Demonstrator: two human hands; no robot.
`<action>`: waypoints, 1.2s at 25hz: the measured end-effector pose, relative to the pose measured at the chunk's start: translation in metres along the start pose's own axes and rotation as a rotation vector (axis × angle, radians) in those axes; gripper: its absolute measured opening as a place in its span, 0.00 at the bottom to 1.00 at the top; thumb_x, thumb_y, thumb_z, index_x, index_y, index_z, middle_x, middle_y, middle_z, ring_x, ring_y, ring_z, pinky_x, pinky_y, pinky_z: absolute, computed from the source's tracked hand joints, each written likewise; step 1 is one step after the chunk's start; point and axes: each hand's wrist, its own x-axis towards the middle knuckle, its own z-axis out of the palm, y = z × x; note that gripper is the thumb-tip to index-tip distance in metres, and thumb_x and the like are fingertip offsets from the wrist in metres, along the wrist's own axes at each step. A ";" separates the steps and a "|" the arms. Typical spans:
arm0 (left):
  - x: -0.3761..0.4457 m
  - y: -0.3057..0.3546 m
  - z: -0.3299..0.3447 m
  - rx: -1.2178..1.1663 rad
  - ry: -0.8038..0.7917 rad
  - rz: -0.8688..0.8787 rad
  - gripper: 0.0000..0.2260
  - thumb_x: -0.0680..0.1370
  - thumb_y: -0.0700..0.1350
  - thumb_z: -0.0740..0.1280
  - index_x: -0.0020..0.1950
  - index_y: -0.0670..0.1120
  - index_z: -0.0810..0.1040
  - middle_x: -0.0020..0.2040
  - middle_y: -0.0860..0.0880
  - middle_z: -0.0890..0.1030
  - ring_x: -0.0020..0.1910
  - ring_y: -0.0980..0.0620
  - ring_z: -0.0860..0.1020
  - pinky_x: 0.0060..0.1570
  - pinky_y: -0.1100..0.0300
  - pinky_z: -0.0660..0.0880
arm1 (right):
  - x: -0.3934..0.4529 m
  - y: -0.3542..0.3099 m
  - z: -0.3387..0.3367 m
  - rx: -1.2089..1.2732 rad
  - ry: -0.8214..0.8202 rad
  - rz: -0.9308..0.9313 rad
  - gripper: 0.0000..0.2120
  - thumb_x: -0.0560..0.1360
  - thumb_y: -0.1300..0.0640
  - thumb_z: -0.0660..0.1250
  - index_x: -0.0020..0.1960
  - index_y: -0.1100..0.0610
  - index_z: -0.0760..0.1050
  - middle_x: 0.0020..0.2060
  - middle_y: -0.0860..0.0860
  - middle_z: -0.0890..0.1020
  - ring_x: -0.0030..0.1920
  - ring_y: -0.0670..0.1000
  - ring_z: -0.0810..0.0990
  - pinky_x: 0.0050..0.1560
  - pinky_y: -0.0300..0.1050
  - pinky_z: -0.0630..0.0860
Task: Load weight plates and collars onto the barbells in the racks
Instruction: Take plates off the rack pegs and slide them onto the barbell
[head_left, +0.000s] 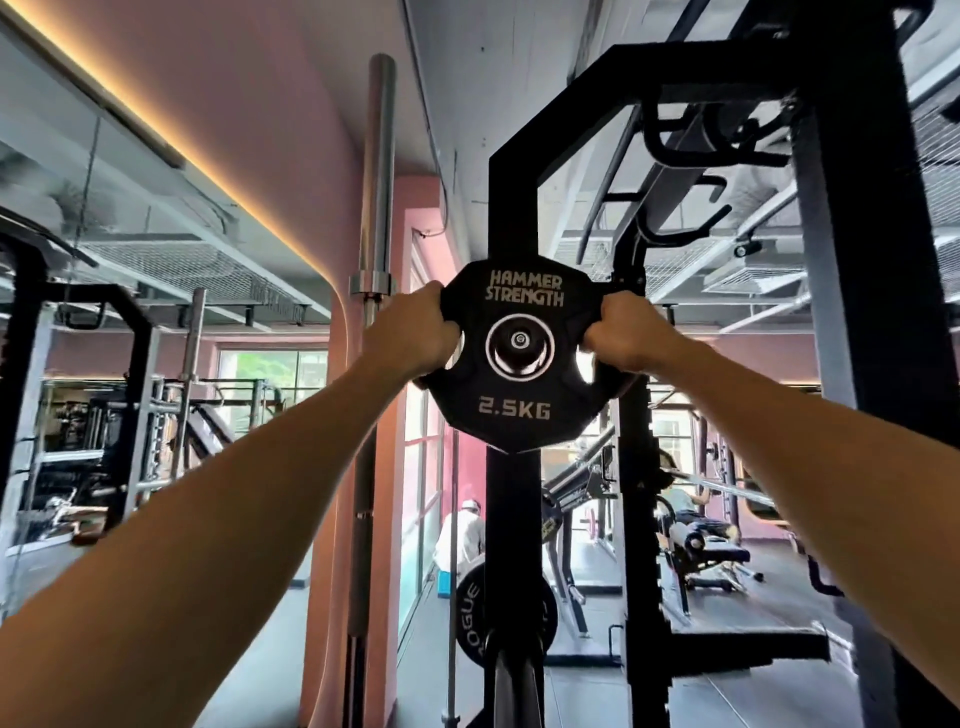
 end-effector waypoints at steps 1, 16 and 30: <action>0.005 -0.005 0.014 0.000 0.003 -0.012 0.11 0.76 0.44 0.61 0.57 0.43 0.72 0.47 0.42 0.79 0.50 0.38 0.78 0.46 0.51 0.72 | 0.005 0.007 0.010 0.025 0.010 0.007 0.06 0.71 0.64 0.65 0.45 0.66 0.77 0.43 0.64 0.81 0.47 0.63 0.80 0.38 0.45 0.72; 0.056 -0.053 0.150 -0.056 0.036 -0.102 0.09 0.79 0.46 0.58 0.58 0.45 0.68 0.46 0.45 0.75 0.45 0.40 0.75 0.44 0.52 0.68 | 0.084 0.070 0.117 0.053 0.055 0.116 0.08 0.74 0.62 0.59 0.35 0.57 0.67 0.32 0.53 0.73 0.31 0.55 0.75 0.27 0.40 0.63; -0.023 -0.058 0.129 -0.066 -0.209 -0.127 0.18 0.84 0.55 0.52 0.70 0.46 0.59 0.34 0.47 0.76 0.29 0.47 0.76 0.35 0.54 0.74 | 0.002 0.067 0.111 -0.057 -0.165 0.237 0.21 0.80 0.47 0.55 0.66 0.60 0.60 0.56 0.62 0.77 0.51 0.62 0.80 0.55 0.61 0.77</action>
